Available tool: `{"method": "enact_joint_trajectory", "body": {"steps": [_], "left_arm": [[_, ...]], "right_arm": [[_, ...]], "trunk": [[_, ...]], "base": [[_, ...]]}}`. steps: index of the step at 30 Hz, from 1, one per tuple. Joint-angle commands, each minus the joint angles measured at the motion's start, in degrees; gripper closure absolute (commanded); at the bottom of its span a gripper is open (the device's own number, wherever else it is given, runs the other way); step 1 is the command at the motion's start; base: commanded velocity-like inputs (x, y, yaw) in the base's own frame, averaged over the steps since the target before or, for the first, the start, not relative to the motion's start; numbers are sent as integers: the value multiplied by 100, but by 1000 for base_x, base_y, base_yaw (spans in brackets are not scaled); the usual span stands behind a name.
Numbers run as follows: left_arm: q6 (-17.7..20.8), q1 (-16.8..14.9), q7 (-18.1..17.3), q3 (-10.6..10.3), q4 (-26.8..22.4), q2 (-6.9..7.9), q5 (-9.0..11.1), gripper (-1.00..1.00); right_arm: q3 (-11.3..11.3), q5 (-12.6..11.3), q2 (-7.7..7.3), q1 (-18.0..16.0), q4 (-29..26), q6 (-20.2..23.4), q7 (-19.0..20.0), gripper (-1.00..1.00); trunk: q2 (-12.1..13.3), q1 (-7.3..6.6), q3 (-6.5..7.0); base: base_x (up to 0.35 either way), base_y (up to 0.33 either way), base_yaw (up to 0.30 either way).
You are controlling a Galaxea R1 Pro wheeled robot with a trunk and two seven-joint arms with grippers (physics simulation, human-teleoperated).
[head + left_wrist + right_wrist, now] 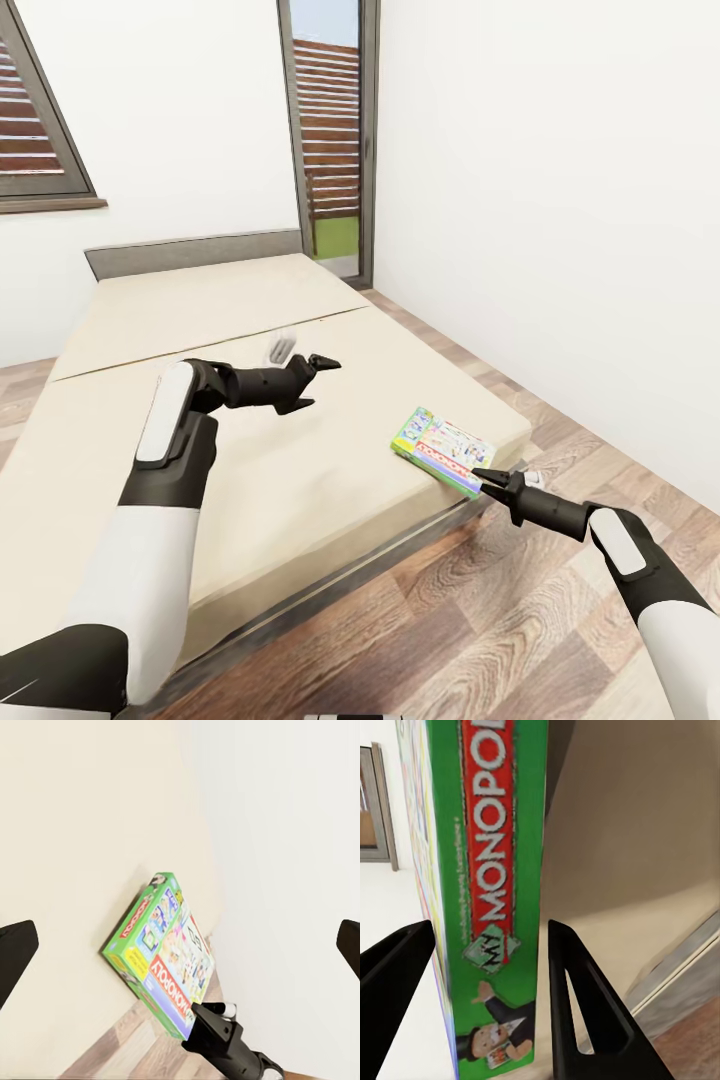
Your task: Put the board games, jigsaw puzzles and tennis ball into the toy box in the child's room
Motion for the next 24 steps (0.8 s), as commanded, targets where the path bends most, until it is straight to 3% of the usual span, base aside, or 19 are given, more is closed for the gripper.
{"method": "enact_joint_trajectory", "body": {"steps": [1,15,24], "left_arm": [[13,53,49,8,-7,-5,54,-100],[17,760,-314,2,-163,31,44,-100],[19,1331,-420,6,-712,50,46,-100]], "right_arm": [[-13,52,2,-2,-20,19,31,100],[-13,60,-2,69,-554,18,-79,100],[-26,61,-23,227,-1277,26,-185,100]], "trunk": [[-2,-1,-5],[-2,-1,-5],[-2,-1,-5]], "base": [[0,0,0],[0,0,0],[0,0,0]]}}
